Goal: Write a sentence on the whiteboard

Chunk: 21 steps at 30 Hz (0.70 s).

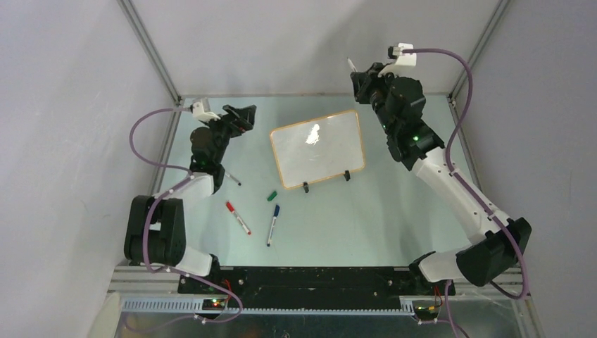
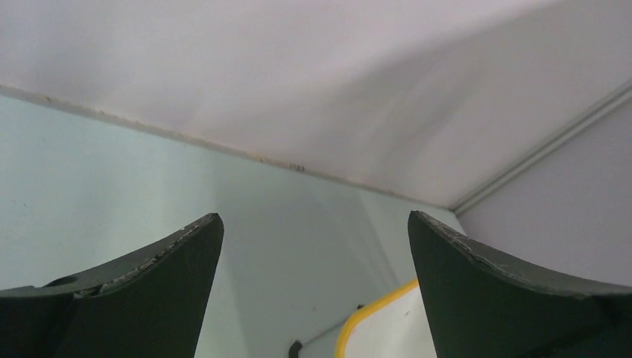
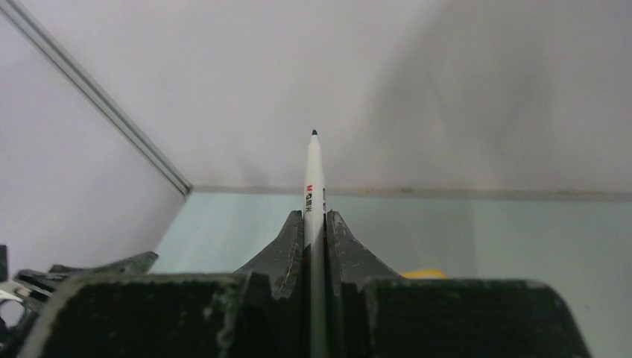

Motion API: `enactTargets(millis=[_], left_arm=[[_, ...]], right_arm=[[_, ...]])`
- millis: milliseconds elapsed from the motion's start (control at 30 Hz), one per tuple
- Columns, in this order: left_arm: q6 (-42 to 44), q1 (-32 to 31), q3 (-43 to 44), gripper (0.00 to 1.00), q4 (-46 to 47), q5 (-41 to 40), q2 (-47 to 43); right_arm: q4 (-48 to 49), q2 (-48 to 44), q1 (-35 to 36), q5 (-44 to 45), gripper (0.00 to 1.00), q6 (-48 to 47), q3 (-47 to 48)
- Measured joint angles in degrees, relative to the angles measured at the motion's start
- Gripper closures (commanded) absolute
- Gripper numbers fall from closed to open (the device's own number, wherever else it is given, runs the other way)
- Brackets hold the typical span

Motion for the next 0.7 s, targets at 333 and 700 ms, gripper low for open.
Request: enactTargets(millis=[333, 700], left_arm=[[-0.5, -0.3, -3.1, 0.01, 0.1, 6.2, 6.5], [1.4, -1.1, -5.3, 0.01, 0.2, 10.8, 6.1]], right_arm=[[-14.4, 2.8, -3.5, -7.6, 1.0, 0.1, 0.0], [-19.3, 2.9, -1.4, -11.8, 1.0, 0.0, -1.7]])
